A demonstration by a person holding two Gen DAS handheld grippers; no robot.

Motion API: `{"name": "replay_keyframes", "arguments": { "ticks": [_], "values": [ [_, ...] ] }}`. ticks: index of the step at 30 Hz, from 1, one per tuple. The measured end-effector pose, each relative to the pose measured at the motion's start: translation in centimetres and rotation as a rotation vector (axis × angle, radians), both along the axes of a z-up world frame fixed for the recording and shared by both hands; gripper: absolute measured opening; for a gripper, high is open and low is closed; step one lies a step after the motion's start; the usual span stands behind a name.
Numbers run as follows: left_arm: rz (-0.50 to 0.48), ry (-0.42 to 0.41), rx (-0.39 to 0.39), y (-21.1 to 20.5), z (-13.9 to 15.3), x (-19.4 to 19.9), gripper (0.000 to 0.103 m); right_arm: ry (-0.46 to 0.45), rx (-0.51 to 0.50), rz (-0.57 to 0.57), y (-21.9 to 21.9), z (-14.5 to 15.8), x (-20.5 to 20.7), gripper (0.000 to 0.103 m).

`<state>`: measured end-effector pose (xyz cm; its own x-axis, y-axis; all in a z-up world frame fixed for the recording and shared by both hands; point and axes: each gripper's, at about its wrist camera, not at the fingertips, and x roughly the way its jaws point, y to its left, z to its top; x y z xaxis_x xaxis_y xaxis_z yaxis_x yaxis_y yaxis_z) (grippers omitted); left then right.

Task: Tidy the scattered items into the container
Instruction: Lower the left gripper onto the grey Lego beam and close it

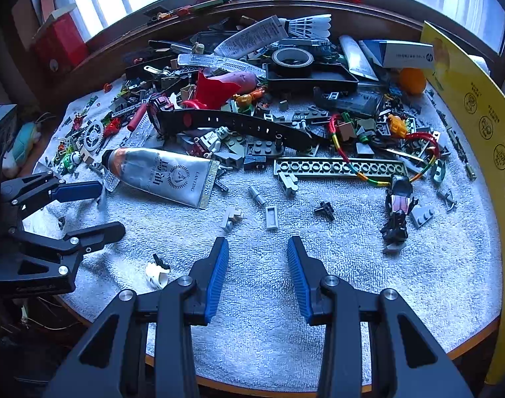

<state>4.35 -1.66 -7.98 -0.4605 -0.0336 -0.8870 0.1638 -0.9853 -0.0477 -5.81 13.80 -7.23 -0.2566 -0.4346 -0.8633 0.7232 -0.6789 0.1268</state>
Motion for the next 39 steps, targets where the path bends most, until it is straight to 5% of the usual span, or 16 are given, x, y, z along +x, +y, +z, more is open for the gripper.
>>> {"name": "replay_keyframes", "arguments": {
  "ticks": [12,19,24,32,39],
  "values": [
    [0.058,-0.063,-0.012,0.8,0.1,0.8,0.076,-0.007,-0.053,0.072,0.5,-0.2,0.0,0.047],
    [0.221,-0.061,0.001,0.6,0.7,2.2,0.050,-0.006,-0.056,0.110,0.5,-0.1,-0.2,0.047],
    [0.271,-0.058,0.093,0.1,0.9,3.5,0.035,-0.013,-0.064,0.129,0.6,-0.2,-0.5,0.047],
    [0.212,-0.027,0.345,1.0,1.1,1.5,0.034,-0.009,-0.062,0.139,0.3,-0.1,-0.7,0.048],
    [0.144,-0.105,0.167,2.7,1.5,0.1,0.041,-0.012,-0.068,0.144,0.3,-0.2,-0.7,0.049]
  ]
}}
